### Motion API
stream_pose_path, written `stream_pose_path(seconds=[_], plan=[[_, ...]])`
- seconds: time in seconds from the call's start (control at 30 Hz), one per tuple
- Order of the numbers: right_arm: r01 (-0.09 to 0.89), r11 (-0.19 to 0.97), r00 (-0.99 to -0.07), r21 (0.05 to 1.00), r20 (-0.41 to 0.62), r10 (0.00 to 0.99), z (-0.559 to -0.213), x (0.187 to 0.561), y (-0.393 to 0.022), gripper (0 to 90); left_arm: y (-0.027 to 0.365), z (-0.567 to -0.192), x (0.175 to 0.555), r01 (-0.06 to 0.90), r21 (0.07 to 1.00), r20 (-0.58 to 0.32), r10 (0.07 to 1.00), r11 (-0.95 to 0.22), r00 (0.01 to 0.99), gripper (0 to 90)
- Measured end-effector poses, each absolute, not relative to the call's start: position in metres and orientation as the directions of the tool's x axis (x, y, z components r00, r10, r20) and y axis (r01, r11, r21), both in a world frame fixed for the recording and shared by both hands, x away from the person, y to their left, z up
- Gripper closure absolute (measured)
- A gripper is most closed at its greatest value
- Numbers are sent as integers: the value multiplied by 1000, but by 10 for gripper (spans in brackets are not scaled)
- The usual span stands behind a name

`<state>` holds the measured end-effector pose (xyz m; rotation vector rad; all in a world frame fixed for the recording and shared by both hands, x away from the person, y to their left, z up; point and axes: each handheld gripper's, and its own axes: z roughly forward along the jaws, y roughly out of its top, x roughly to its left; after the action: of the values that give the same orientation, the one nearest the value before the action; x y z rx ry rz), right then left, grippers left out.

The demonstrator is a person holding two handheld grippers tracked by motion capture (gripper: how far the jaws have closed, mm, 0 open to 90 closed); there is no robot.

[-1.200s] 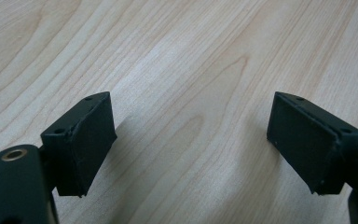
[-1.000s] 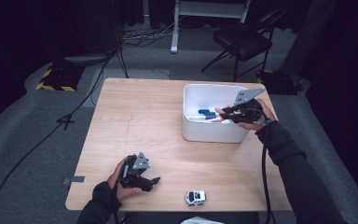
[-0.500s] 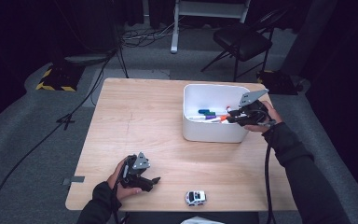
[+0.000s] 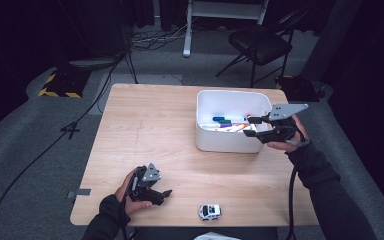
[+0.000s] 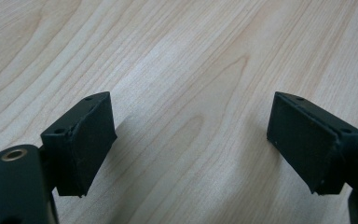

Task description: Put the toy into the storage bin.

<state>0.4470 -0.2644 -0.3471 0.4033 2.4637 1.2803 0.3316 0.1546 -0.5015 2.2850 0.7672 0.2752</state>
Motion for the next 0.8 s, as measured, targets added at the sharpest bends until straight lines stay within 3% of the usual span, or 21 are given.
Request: stream_pose_path(seconds=[0.2,0.4,0.63,0.8], plan=[[31,545,-924,838,-183,335,-359,416,-254,400,155,-502,332,448,681,-20,597,-579,802,154],[43,560,-936,827,-163,312,-386,395,-244,299,155,-502,332,448,681,-20,597,-579,802,154],[98,545,-971,833,-40,235,-428,370,-232,280,155,-502,331,448,681,-19,597,-580,802,155],[87,571,-985,816,-16,174,-453,349,-222,280,155,-501,331,448,681,-19,597,-580,802,155]])
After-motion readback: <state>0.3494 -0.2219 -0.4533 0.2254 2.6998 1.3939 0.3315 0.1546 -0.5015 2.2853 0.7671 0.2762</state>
